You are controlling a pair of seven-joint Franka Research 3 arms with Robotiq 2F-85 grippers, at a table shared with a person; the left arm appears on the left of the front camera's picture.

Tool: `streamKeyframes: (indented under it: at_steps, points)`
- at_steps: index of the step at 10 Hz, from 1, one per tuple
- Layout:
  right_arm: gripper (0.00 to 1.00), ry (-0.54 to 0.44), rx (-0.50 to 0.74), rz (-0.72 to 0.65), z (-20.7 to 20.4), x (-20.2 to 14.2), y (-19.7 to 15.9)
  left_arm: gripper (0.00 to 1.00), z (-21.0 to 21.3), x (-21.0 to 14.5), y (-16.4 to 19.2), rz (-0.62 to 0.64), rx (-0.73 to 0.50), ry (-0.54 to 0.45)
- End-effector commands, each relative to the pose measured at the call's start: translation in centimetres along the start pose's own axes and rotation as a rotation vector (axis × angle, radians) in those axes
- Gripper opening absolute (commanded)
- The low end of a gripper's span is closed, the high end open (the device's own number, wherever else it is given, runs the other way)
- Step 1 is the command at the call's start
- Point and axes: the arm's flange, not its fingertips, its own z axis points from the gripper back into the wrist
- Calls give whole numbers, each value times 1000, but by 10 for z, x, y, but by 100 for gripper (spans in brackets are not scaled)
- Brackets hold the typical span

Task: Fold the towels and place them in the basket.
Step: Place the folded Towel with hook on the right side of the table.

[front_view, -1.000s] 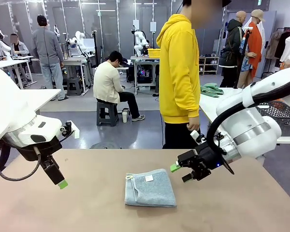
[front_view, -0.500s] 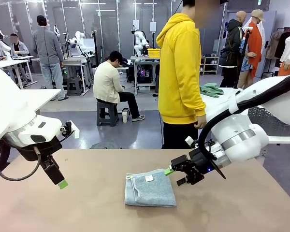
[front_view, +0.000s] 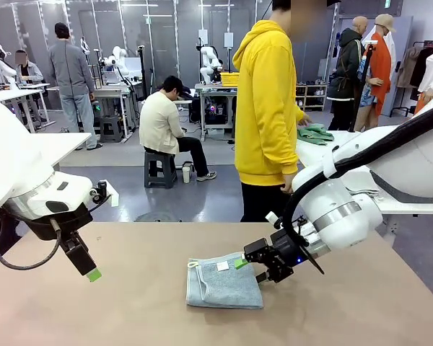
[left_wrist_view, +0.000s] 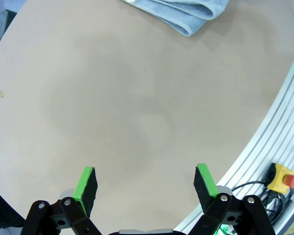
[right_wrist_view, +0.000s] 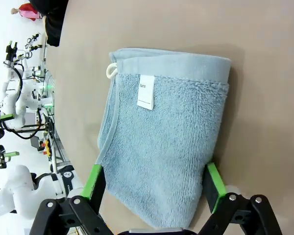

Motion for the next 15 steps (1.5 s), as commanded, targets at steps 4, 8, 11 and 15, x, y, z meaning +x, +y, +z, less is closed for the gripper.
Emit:
streamKeyframes:
  at_steps: [4, 8, 11, 15]
  points:
    - [43, -32, 3, 16, -18, -2, 2, 100, -1, 1, 0, 6, 15, 3]
    - [0, -71, -30, 12, -23, -5, 2, 100, -1, 1, 0, 6, 15, 3]
    - [0, -79, -42, 5, -26, -4, 6, 100, -1, 1, 0, 6, 15, 3]
    - [0, -97, -54, -29, -23, -8, 15, 100, -1, 1, 0, 6, 15, 3]
